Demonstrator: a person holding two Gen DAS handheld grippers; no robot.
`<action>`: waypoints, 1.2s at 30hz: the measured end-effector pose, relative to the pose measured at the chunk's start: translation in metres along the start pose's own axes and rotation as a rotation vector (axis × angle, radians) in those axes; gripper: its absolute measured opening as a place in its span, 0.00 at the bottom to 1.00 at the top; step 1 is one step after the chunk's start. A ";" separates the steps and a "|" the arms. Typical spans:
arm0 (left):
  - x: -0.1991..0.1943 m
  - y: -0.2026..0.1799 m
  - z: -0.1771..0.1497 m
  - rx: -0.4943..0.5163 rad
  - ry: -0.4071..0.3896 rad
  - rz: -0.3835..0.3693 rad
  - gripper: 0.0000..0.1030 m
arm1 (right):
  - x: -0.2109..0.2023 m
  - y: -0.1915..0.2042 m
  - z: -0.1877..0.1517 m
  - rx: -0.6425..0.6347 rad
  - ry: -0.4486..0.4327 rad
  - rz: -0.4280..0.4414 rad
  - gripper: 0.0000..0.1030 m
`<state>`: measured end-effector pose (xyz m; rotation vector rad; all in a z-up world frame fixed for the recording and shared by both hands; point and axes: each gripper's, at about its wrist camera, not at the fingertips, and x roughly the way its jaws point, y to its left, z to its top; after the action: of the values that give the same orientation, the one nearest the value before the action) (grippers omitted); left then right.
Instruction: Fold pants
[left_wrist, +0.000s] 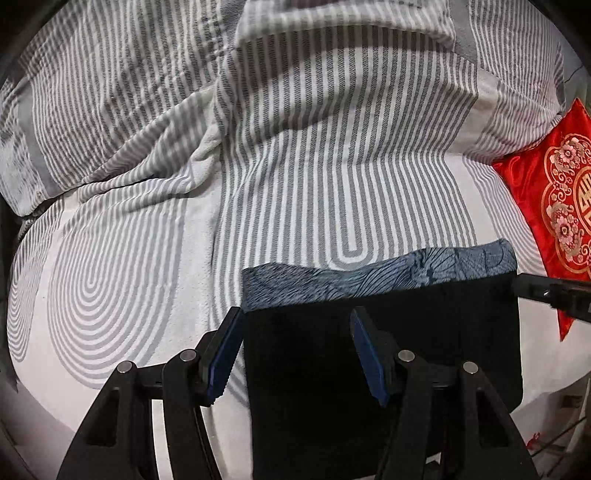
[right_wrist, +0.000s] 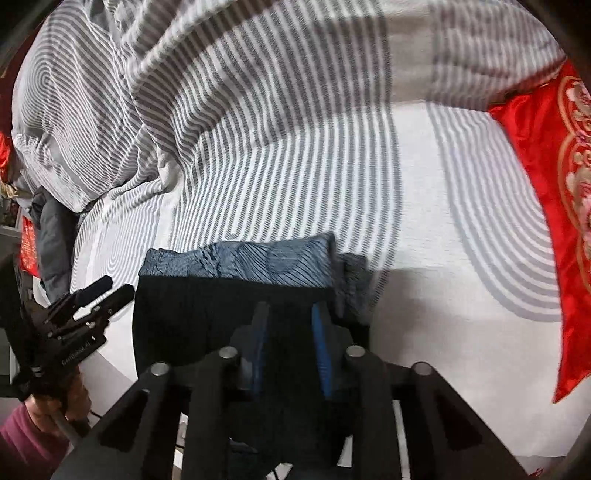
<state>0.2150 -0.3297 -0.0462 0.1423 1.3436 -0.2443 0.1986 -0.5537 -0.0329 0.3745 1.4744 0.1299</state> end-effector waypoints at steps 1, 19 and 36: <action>0.004 -0.004 0.002 0.002 -0.002 0.006 0.59 | 0.003 0.003 0.001 -0.006 0.001 -0.002 0.17; 0.070 0.014 -0.002 -0.106 0.105 -0.025 0.78 | 0.047 -0.010 0.004 -0.031 0.014 -0.087 0.12; 0.025 -0.005 -0.013 -0.061 0.131 -0.009 0.78 | 0.020 0.019 -0.071 -0.030 0.110 -0.169 0.62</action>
<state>0.2067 -0.3334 -0.0731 0.1023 1.4810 -0.2043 0.1335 -0.5175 -0.0496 0.2195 1.6043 0.0378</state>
